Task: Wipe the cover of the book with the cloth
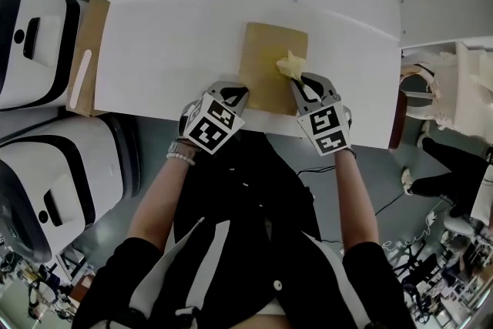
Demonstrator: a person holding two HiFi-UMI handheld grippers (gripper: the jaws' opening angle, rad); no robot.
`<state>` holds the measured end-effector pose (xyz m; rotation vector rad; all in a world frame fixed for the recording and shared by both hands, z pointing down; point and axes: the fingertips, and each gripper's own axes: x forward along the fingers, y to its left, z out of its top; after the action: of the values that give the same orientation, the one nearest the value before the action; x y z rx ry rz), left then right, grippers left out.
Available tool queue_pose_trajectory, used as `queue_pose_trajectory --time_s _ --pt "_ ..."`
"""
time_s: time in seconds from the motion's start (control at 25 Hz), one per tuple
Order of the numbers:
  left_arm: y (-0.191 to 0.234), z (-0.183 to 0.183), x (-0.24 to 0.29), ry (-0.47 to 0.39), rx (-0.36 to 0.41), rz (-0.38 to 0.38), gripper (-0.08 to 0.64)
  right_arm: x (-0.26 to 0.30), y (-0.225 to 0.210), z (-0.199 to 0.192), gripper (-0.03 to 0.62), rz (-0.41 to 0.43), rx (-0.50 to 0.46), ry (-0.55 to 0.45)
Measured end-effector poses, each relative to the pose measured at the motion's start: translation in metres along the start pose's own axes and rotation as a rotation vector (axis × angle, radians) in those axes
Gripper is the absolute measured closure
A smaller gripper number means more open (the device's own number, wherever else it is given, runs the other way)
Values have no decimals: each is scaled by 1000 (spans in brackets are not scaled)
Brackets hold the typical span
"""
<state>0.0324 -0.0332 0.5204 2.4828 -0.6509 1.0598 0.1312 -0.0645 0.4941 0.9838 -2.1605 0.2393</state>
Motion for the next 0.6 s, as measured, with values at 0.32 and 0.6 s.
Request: queue_pose_trajectory --time_s 0.32,0.6 --pt "0 1 0 -3 1 -12 558 -18 47 -18 554 54 74 8" --pt "0 1 -1 4 10 -13 558 -29 85 -19 552 119 95 8"
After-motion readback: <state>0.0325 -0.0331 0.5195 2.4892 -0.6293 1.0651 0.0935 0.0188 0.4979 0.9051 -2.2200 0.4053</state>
